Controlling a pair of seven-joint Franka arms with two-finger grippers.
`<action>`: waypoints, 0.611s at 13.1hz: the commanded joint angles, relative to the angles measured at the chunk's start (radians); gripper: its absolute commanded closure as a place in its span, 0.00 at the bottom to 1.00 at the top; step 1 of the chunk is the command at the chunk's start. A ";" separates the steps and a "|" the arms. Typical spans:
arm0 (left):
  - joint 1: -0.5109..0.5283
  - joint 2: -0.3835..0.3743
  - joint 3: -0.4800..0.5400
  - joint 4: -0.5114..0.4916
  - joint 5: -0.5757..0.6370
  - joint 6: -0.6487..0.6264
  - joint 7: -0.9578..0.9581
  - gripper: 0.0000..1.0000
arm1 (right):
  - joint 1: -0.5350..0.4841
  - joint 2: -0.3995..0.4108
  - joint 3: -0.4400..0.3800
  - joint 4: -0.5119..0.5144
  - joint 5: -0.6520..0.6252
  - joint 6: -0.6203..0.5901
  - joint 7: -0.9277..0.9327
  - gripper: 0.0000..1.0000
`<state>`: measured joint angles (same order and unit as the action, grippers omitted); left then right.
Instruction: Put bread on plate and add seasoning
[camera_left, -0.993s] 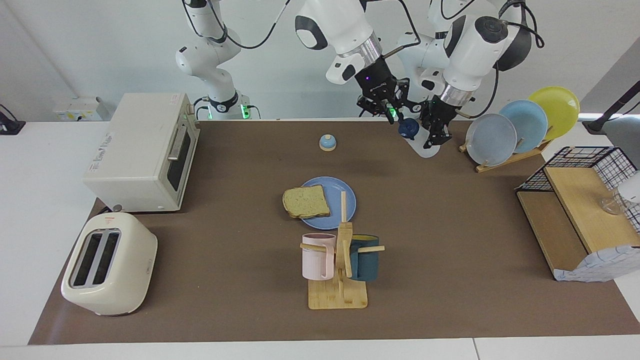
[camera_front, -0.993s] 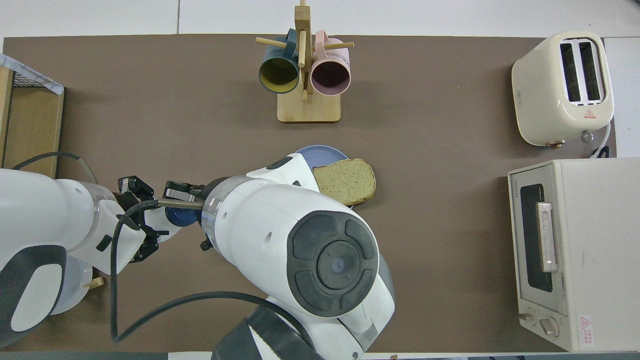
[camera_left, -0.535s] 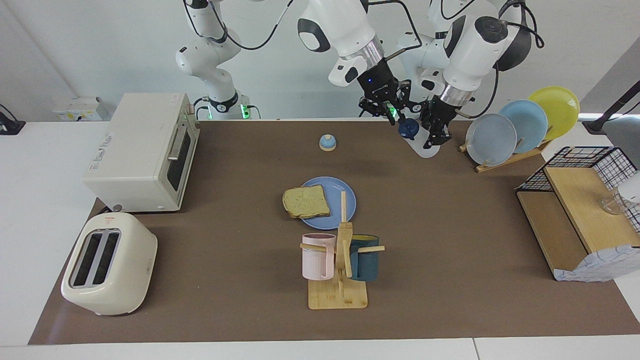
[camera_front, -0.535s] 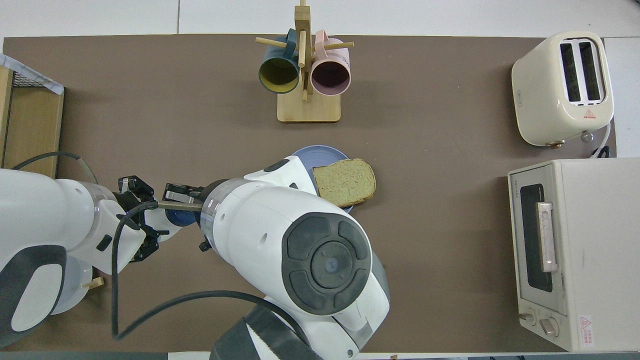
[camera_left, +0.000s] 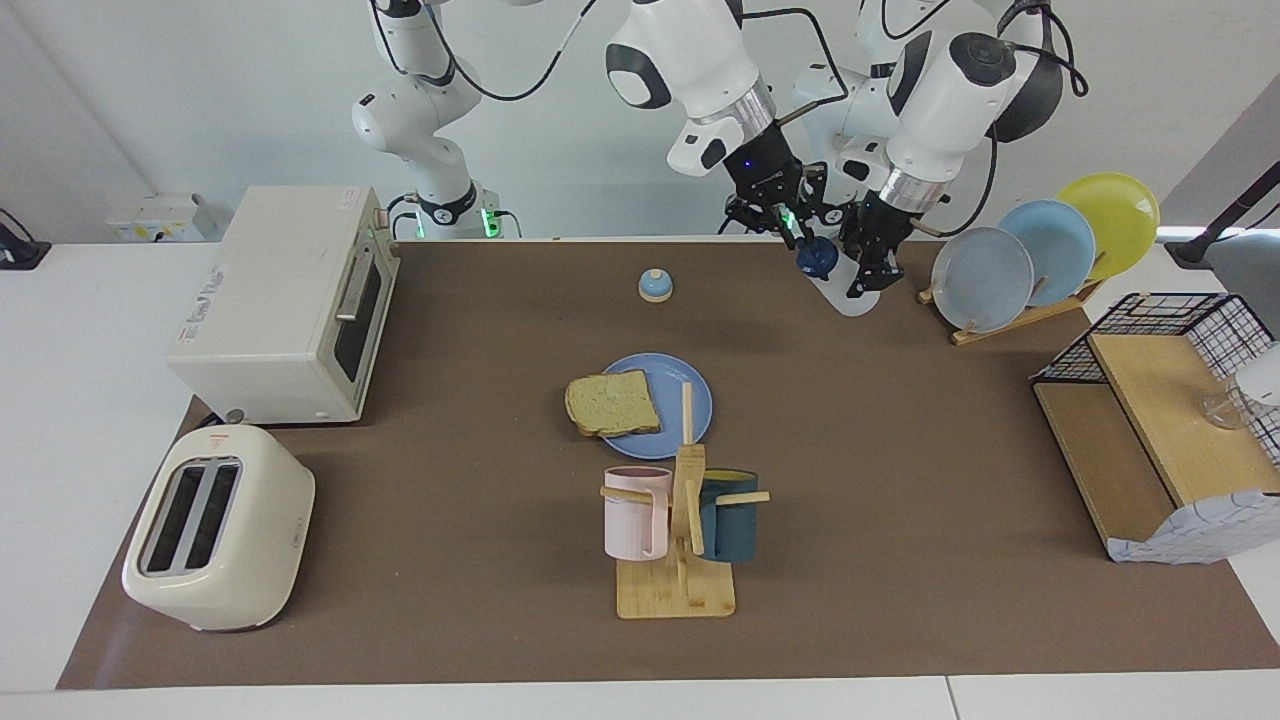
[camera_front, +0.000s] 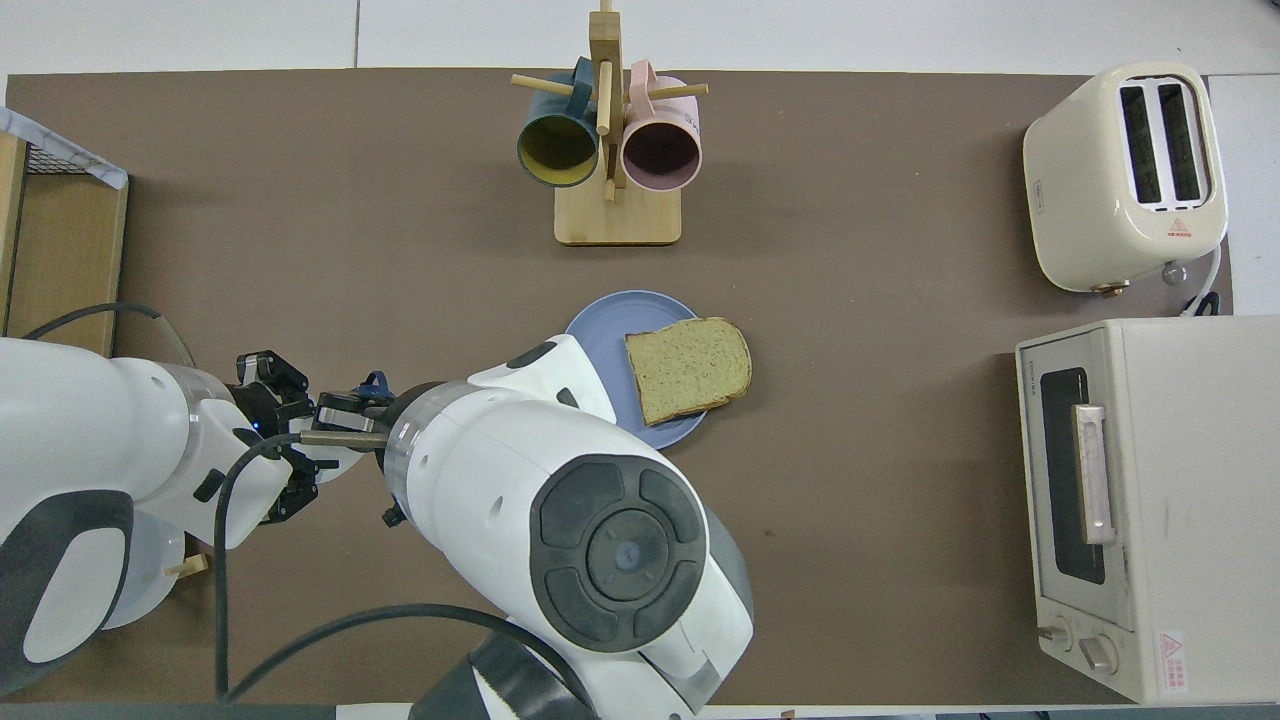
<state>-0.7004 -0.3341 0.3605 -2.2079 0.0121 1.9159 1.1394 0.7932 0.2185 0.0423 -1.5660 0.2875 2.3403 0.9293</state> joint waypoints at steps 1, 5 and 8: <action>-0.005 -0.036 -0.002 -0.036 0.009 0.028 -0.021 1.00 | -0.011 -0.005 0.004 -0.002 -0.018 0.016 0.008 0.77; -0.005 -0.036 -0.002 -0.036 0.009 0.032 -0.021 1.00 | -0.011 -0.005 0.004 -0.002 -0.019 0.016 0.009 0.76; -0.005 -0.036 -0.002 -0.036 0.009 0.034 -0.021 1.00 | -0.012 -0.004 0.004 -0.002 -0.016 0.025 0.008 0.84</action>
<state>-0.7004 -0.3341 0.3601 -2.2091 0.0121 1.9244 1.1389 0.7907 0.2183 0.0392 -1.5634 0.2875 2.3455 0.9293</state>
